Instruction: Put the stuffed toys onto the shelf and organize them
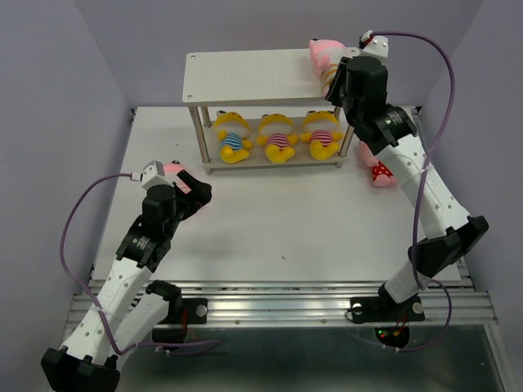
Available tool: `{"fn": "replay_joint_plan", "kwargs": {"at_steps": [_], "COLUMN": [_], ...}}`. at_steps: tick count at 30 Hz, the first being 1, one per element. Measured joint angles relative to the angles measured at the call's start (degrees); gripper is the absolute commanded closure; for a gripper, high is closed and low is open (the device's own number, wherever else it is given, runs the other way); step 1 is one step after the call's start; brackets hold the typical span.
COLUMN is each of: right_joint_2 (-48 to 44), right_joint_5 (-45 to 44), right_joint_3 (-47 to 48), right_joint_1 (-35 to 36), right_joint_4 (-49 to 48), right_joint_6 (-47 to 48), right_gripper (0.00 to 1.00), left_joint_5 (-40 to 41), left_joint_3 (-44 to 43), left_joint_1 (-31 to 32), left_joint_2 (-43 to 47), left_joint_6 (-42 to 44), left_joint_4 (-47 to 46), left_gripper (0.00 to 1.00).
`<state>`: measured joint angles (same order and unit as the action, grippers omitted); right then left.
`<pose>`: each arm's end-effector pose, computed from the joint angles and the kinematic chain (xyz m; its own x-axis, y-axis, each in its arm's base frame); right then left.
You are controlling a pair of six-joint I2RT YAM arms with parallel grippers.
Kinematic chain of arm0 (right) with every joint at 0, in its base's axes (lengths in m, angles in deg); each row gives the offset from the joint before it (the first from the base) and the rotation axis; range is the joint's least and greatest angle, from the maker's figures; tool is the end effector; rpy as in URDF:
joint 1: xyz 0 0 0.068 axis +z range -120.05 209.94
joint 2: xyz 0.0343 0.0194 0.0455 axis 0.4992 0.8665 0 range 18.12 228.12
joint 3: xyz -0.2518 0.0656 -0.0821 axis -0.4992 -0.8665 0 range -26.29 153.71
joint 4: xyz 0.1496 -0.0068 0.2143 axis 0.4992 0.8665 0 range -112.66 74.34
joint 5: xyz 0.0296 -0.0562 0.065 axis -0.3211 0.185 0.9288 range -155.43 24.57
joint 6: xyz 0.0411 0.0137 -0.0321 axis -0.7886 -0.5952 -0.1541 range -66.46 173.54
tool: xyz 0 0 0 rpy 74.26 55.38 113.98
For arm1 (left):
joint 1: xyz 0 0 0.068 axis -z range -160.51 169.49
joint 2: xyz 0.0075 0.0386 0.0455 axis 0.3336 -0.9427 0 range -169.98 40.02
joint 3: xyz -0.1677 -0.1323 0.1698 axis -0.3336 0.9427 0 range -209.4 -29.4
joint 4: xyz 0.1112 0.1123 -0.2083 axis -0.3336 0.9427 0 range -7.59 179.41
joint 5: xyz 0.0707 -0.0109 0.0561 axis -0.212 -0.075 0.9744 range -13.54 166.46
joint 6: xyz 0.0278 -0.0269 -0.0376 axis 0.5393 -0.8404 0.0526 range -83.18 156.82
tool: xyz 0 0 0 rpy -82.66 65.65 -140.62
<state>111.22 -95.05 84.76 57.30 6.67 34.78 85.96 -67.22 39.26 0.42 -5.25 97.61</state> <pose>0.3206 0.1459 0.4890 -0.1559 0.2342 -0.9596 0.0857 0.9710 0.2230 0.1597 -0.0512 0.3023 -0.3280 -0.5844 -0.7423 -0.0466 0.7948 -0.6051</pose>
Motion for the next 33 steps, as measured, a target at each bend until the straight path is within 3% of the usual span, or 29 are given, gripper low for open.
{"fn": "replay_joint_plan", "kwargs": {"at_steps": [10,16,26,33], "right_joint_2": [1.81,2.71,2.84,2.1], "right_joint_5": [-1.73,-1.38,0.28,2.21], "right_joint_3": [1.01,1.09,1.09,1.07], "right_joint_1": [-0.46,-0.96,-1.51,-1.51], "right_joint_4": [-2.29,-3.58,-4.04,-3.93], "right_joint_6": [0.55,1.44,2.12,2.47], "right_gripper": [0.62,0.48,0.39,0.22], "left_joint_5": [0.02,0.04,0.2,0.22], "left_joint_3": [0.0,0.0,0.0,0.0], "left_joint_1": [0.0,0.0,0.0,0.0], "left_joint_2": [0.0,0.02,0.02,0.02], "left_joint_6": [0.0,0.0,0.0,0.0], "left_joint_4": [0.0,0.0,0.0,0.0], "left_gripper": [0.01,0.01,0.01,0.01]}}
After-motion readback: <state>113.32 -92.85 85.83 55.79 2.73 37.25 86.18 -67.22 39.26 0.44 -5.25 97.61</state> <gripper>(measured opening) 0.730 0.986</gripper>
